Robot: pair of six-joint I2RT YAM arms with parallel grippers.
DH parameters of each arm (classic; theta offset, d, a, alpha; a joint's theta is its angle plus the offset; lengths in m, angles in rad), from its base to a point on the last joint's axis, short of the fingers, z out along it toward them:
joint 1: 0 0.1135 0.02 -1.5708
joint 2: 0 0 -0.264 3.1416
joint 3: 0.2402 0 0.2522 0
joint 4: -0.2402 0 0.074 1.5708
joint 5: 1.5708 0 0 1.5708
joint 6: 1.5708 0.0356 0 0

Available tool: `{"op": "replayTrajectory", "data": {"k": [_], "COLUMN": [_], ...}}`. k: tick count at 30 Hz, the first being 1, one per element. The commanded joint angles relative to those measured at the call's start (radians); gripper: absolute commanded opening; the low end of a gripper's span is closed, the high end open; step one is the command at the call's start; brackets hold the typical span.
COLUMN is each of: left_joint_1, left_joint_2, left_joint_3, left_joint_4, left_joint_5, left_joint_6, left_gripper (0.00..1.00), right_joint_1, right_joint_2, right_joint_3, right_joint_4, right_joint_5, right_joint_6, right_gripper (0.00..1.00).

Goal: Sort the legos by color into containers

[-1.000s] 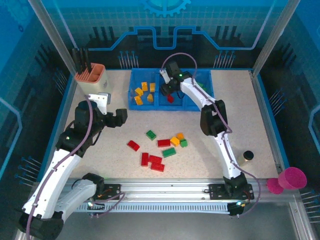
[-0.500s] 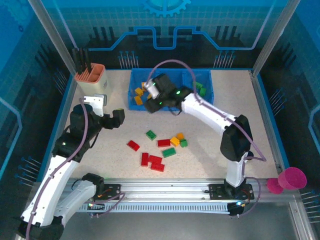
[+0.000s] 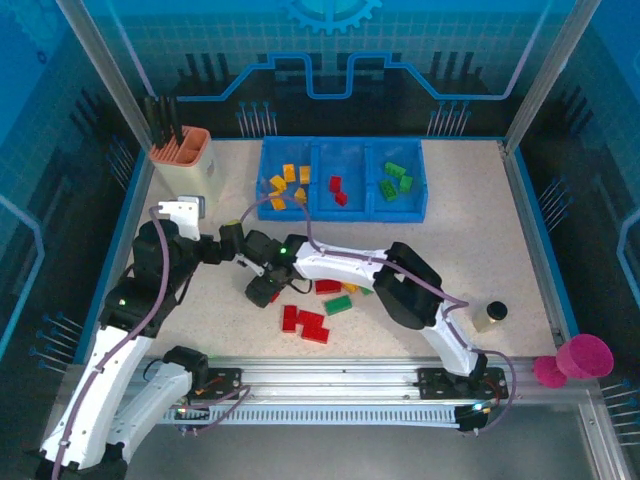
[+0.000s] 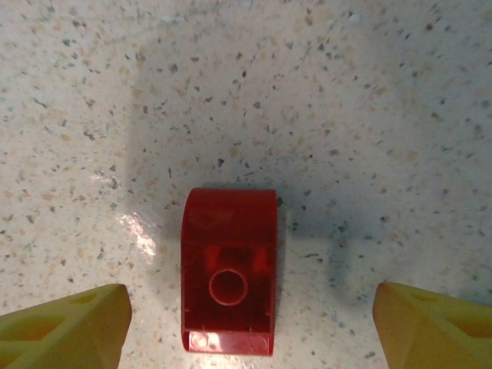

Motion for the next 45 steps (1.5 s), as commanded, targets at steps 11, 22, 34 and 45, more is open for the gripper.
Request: {"op": "replayTrajectory", "data": {"k": [11, 22, 34, 45], "left_joint_1": [0.010, 0.009, 0.011, 0.011], "left_joint_2": [-0.015, -0.004, 0.001, 0.013], "left_joint_3": [-0.023, -0.023, -0.041, -0.051], "left_joint_4": [0.025, 0.030, 0.050, 0.060], "left_joint_5": [-0.029, -0.038, -0.050, -0.051], "left_joint_6": [0.022, 0.025, 0.051, 0.075], "left_gripper": [0.99, 0.99, 0.99, 0.99], "right_joint_1": [-0.004, -0.025, -0.197, -0.459], "right_joint_2": [0.122, 0.120, -0.239, -0.089], "right_joint_3": [0.133, 0.062, -0.137, 0.083], "right_joint_4": [-0.081, -0.059, -0.055, 0.053], "right_joint_5": [-0.012, -0.010, 0.052, 0.195], "right_joint_6": [0.047, 0.055, -0.072, -0.230], "right_gripper": [0.80, 0.42, 0.32, 0.32]}}
